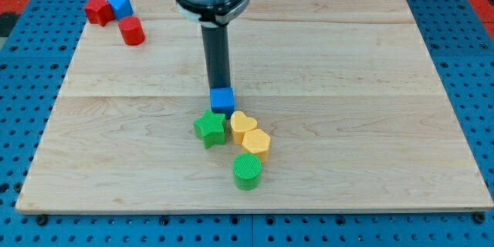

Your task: Keep the red circle at the top left side of the green star

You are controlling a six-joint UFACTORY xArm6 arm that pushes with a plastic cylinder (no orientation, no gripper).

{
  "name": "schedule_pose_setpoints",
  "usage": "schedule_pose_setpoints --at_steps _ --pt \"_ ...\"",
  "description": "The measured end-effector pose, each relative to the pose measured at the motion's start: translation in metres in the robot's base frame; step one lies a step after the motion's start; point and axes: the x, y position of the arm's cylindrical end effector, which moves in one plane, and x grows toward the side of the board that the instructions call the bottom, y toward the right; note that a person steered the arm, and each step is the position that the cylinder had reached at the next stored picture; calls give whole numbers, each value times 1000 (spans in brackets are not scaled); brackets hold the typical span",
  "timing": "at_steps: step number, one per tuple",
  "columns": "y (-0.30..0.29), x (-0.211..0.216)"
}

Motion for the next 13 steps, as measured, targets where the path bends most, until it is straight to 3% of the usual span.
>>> schedule_pose_setpoints --at_steps 1,2,3,4,6,8,9,11,12,13 --pt "-4 -25" --pt "-49 -111" --pt "-44 -202" --pt "-84 -241" --pt "-207 -221" --pt "-107 -115" --pt "-94 -98" --pt "-139 -99" --pt "-142 -74" --pt "-129 -7"
